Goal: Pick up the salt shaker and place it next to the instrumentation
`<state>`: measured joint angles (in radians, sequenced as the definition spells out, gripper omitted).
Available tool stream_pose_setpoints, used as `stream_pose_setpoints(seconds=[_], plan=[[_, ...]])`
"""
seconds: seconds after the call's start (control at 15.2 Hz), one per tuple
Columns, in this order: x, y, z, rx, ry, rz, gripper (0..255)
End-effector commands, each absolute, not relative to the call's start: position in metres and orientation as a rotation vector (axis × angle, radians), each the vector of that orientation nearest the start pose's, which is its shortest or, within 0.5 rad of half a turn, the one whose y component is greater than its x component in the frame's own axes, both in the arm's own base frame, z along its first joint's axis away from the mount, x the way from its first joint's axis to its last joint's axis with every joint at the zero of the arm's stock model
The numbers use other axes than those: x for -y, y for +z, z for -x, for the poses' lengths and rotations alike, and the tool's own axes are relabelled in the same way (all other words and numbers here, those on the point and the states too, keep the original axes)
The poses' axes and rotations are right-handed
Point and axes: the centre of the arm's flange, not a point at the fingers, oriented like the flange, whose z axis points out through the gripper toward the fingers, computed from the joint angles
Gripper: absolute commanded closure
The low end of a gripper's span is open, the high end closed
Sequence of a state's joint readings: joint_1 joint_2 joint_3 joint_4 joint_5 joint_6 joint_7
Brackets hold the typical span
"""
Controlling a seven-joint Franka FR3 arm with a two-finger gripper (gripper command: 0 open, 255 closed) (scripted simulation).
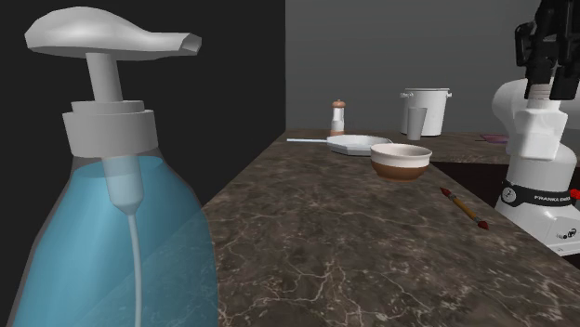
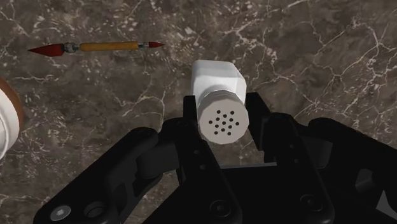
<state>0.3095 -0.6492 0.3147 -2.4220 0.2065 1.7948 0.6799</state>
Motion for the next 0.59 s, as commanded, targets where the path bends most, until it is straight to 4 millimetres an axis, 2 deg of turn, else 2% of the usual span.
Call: stream_pose_setpoints(seconds=[0.0, 0.53], plan=[[-0.239, 0.510, -0.277, -0.255, 0.009, 3.119, 255], [-0.239, 0.468, -0.277, -0.255, 0.009, 3.119, 255]])
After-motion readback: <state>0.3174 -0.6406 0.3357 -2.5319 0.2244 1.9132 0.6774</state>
